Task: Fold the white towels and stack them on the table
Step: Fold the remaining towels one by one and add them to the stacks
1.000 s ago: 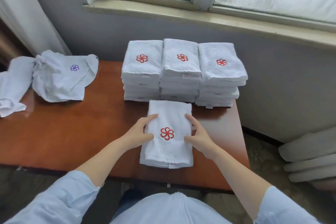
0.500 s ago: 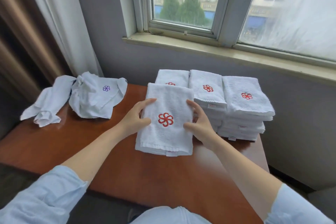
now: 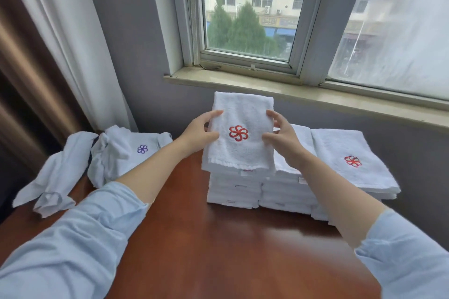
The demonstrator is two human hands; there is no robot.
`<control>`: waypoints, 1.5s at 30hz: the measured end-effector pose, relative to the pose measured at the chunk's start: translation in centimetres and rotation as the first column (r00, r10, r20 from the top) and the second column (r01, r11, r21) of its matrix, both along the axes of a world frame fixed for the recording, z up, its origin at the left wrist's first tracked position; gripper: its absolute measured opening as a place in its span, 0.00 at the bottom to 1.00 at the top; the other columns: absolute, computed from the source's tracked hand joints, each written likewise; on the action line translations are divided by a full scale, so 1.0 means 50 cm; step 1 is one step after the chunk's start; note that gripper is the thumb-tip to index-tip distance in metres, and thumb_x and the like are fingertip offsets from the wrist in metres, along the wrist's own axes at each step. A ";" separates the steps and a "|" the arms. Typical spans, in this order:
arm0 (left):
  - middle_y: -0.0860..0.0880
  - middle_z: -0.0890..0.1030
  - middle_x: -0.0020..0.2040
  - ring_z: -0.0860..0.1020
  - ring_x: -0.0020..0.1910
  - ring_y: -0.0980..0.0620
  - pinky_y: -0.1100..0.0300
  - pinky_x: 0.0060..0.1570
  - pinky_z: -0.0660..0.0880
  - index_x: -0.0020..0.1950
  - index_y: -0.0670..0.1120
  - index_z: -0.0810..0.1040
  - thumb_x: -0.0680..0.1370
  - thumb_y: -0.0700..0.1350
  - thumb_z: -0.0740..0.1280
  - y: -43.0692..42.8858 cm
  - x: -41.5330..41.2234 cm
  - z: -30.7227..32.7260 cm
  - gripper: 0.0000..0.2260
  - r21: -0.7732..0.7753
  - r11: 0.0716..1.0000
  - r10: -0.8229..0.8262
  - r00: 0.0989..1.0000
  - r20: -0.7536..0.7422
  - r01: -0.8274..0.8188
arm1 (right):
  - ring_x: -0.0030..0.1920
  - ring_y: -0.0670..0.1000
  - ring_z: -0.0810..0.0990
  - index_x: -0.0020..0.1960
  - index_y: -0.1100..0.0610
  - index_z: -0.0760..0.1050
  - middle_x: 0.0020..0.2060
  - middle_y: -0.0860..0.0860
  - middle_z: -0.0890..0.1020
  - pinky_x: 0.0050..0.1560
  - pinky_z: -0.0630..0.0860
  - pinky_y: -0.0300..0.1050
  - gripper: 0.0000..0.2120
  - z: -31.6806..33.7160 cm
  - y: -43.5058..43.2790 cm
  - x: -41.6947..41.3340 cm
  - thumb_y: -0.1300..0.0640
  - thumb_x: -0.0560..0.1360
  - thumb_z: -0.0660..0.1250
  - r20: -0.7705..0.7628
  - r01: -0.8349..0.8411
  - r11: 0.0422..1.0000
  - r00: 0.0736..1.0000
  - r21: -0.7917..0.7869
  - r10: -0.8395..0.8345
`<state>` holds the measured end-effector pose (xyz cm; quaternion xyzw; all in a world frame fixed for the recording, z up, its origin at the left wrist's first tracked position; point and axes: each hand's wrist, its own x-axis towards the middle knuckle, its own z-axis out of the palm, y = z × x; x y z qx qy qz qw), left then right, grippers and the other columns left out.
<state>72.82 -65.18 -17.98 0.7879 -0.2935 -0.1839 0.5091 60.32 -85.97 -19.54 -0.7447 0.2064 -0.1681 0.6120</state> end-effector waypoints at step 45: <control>0.51 0.56 0.80 0.56 0.78 0.50 0.48 0.73 0.63 0.79 0.53 0.58 0.78 0.57 0.66 0.090 -0.059 -0.110 0.33 0.512 0.842 -0.038 0.927 0.372 -0.171 | 0.78 0.53 0.55 0.77 0.51 0.62 0.78 0.52 0.59 0.74 0.56 0.46 0.31 -0.054 0.111 0.030 0.52 0.77 0.67 -0.431 -0.499 0.392 0.866 -0.773 0.253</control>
